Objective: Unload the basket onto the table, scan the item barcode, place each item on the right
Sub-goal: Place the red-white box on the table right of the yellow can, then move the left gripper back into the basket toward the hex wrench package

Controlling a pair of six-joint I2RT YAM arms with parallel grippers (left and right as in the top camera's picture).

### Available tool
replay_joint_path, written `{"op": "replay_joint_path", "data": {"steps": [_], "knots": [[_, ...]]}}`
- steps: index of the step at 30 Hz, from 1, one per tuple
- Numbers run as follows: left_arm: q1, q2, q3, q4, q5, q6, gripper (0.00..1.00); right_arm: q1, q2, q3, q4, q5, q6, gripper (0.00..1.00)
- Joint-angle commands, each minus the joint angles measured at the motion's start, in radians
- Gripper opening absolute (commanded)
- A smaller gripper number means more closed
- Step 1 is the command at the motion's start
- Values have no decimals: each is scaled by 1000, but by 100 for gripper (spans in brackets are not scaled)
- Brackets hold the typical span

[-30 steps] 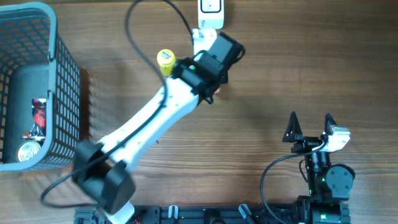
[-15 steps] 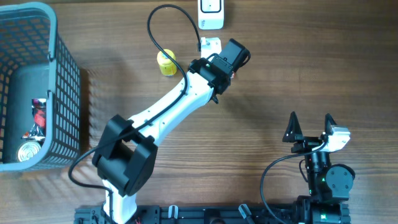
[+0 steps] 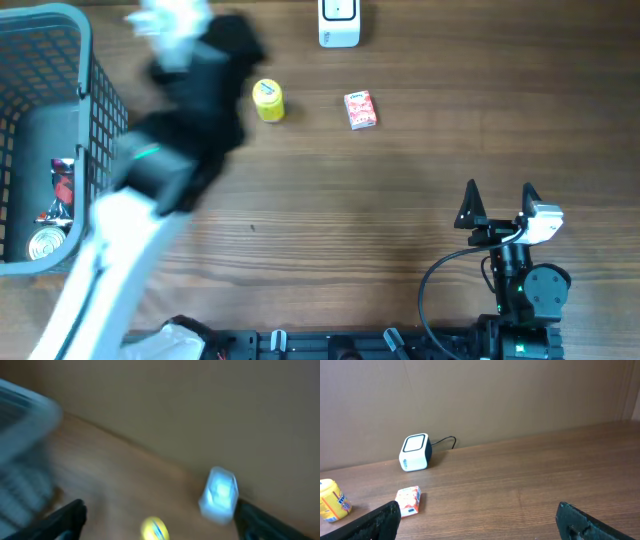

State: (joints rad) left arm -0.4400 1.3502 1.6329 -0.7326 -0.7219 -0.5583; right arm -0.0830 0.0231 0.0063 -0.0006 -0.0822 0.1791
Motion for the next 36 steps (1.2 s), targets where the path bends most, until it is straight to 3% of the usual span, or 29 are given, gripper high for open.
{"op": "replay_joint_path", "data": {"steps": [1, 5, 10, 16, 18, 23, 26, 29, 33, 36], "knots": [[210, -107, 6, -14, -44, 1, 95, 5, 2, -1, 3, 0, 7, 100], [467, -126, 6, -55, -17, -37, 97, 5, 2, -1, 3, 0, 6, 100], [761, -26, 6, -145, 217, -126, 98, 5, 2, -1, 3, 0, 7, 100], [961, 167, 6, -269, 458, -212, 100, 5, 2, -1, 3, 0, 7, 100], [1003, 238, 6, -298, 497, -161, 100, 5, 2, -1, 3, 0, 7, 100], [1051, 354, 5, -311, 585, 108, 100, 5, 2, -1, 3, 0, 6, 100], [1061, 372, 5, -319, 587, 138, 99, 5, 2, -1, 3, 0, 7, 100], [1064, 365, 5, -333, 592, 193, 89, 5, 2, -1, 3, 0, 6, 100], [1065, 345, 4, -374, 694, 309, 88, 5, 2, -1, 3, 0, 7, 100], [1065, 325, 3, -387, 766, 386, 82, 5, 2, -1, 3, 0, 7, 100]]}}
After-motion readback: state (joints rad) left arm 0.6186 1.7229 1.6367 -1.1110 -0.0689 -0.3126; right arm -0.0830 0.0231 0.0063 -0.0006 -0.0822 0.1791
